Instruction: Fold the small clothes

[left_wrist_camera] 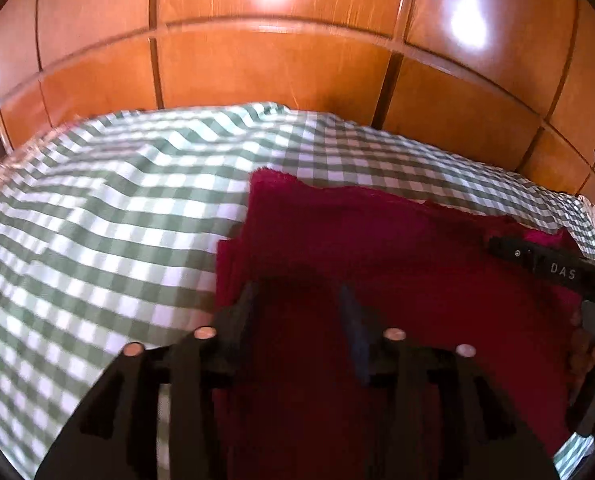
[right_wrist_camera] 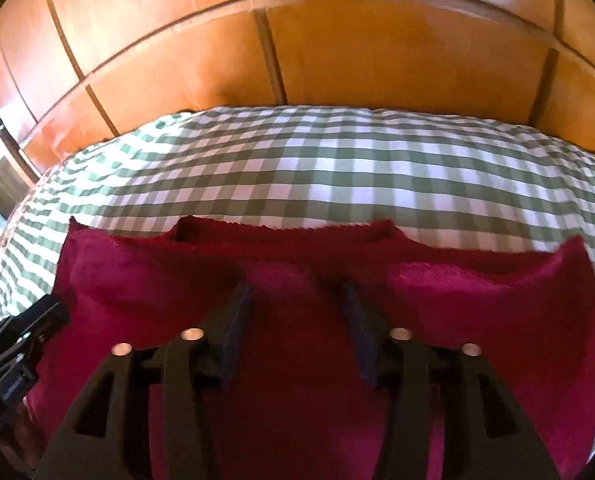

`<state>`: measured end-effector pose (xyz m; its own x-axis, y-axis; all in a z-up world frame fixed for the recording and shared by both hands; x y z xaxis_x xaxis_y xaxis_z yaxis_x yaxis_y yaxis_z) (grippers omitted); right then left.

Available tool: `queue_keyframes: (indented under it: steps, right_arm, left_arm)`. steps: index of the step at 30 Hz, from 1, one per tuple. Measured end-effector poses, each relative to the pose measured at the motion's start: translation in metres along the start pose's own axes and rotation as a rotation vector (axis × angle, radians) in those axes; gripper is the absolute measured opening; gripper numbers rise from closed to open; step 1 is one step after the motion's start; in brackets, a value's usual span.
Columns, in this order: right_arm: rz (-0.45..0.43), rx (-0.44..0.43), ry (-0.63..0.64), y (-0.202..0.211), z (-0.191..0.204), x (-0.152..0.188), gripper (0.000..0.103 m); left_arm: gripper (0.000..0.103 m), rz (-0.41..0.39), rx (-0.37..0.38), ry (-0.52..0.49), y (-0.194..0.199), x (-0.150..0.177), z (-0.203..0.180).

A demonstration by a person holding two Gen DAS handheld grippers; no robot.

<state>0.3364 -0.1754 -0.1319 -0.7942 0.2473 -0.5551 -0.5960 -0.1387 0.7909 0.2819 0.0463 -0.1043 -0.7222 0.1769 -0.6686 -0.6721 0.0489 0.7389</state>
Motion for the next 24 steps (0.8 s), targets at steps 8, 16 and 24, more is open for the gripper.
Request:
queue_keyframes:
  steps: [8, 16, 24]
  right_arm:
    - [-0.087, 0.038, -0.041, 0.059, -0.039, 0.023, 0.065]
    - [-0.164, 0.136, -0.133, 0.118, -0.11, 0.049, 0.065]
    - [-0.154, 0.174, -0.254, 0.14, -0.166, 0.086, 0.065]
  left_arm:
    - [0.051, -0.037, -0.015, 0.002, 0.043, 0.019, 0.0]
    - [0.054, -0.017, -0.02, 0.024, 0.06, 0.047, 0.007]
    - [0.059, 0.011, -0.056, 0.079, 0.068, 0.074, 0.029]
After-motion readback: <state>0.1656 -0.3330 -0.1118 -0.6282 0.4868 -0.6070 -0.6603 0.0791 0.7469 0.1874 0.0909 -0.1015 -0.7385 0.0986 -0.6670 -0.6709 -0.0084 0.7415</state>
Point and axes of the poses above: each gripper's, at about its wrist camera, not at the fingertips, and y roughly against the way its jaws point, z to its left, x to its underside, the point moved 4 cm from there along -y, roughly the way its jaws point, and after that the axes turned 15 degrees about -y, right-handed, at the moved point
